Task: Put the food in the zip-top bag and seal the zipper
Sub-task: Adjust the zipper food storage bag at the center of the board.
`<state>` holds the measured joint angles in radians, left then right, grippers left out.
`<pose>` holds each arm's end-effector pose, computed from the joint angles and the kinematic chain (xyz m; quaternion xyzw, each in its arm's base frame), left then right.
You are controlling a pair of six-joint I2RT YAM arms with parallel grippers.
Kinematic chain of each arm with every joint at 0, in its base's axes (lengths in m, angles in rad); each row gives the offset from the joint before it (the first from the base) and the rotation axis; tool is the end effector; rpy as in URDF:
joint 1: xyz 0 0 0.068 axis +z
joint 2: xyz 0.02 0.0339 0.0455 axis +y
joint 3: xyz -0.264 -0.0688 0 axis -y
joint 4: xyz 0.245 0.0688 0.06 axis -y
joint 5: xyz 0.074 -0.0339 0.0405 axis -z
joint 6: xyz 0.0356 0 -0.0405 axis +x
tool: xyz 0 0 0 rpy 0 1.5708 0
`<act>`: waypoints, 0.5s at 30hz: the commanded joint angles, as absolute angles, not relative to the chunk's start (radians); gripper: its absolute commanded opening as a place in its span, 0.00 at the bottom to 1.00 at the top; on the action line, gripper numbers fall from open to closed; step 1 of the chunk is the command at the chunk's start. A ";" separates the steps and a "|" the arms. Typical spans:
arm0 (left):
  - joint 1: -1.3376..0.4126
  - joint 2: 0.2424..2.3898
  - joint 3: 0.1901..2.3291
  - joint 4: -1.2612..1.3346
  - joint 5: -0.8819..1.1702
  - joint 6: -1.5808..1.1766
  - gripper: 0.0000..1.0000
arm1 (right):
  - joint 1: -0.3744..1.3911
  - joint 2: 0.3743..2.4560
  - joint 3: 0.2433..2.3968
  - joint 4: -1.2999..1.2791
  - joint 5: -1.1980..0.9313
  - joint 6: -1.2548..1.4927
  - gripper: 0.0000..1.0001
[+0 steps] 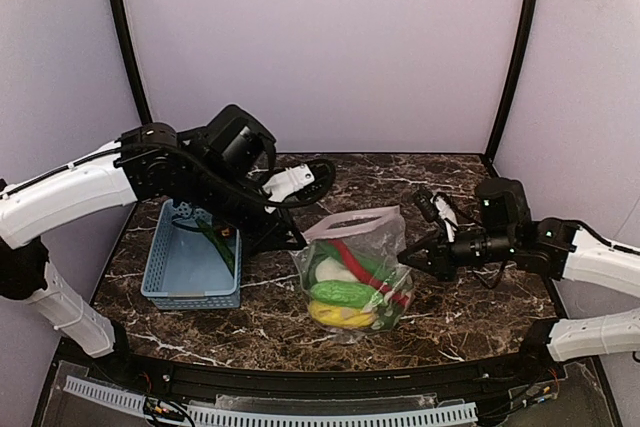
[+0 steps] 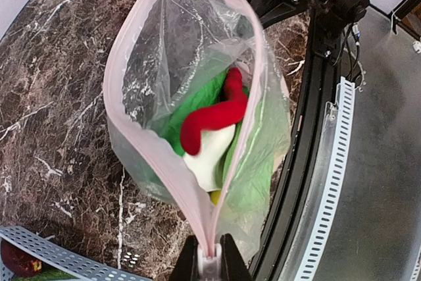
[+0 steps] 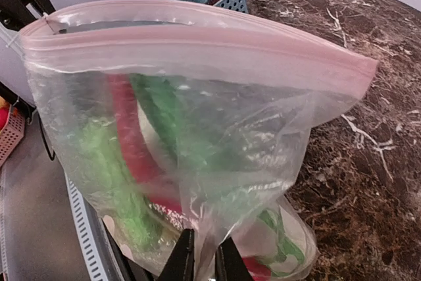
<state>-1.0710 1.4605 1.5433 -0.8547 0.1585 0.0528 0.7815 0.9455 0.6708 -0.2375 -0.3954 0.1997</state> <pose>0.1428 -0.2733 0.3798 0.5154 0.7608 -0.2526 0.3030 0.1399 0.1581 0.2665 -0.3378 0.7823 0.3828 0.3568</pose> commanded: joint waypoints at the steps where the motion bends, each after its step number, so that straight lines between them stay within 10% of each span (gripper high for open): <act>1: -1.072 1.488 1.582 -0.838 0.159 0.115 0.01 | 0.792 0.821 0.662 -0.267 -0.326 0.252 0.22; 7: -1.073 1.471 1.556 -0.822 0.202 0.122 0.01 | 0.791 0.730 0.815 -0.382 -0.360 0.178 0.57; 15: -1.073 1.426 1.517 -0.809 0.286 0.099 0.01 | 0.832 0.875 1.022 -0.393 -0.566 0.054 0.70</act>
<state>-1.0710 1.4700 1.5360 -0.8246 0.2287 0.1009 0.8001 0.7837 0.9451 -0.3695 -0.4572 0.1356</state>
